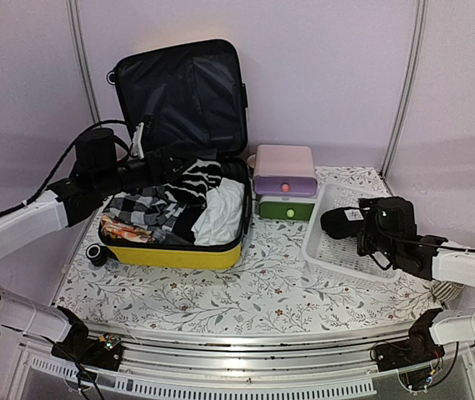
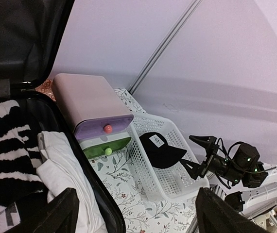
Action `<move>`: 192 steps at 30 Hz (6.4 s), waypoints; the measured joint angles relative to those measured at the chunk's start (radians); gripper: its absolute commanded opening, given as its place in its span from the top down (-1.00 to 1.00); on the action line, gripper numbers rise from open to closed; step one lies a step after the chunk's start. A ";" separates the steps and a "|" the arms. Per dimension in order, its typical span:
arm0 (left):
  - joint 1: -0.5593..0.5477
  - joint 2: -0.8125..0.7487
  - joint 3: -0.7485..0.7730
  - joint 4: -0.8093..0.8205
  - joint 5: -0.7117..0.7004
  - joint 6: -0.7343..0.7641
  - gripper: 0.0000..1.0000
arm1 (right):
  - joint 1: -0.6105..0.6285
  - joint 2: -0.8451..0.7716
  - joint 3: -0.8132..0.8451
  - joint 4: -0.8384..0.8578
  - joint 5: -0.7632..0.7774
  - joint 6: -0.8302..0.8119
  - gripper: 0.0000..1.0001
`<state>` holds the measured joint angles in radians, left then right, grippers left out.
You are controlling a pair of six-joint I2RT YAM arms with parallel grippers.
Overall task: Open, take out, and arrange the luggage
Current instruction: Place the clothes in the bin, then adjust the clothes in the bin, then pick up the clothes from the opened luggage.
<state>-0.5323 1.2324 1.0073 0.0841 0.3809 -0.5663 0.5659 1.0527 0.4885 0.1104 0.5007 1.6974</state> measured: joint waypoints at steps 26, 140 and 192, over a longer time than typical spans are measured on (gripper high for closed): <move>-0.015 0.059 0.022 0.001 0.018 0.021 -0.69 | 0.053 0.188 0.582 -0.668 -0.288 -1.122 0.52; -0.419 0.832 0.645 -0.153 -0.004 -0.031 0.06 | -0.340 0.568 0.578 -0.291 -0.638 -1.304 0.93; 0.483 0.520 0.488 -0.466 -0.185 0.013 -0.61 | 0.033 0.407 0.584 -0.565 -0.567 -1.304 0.88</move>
<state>-0.0490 1.7519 1.4952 -0.3817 0.1955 -0.5537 0.5991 1.4593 1.0725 -0.4549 -0.0662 0.3935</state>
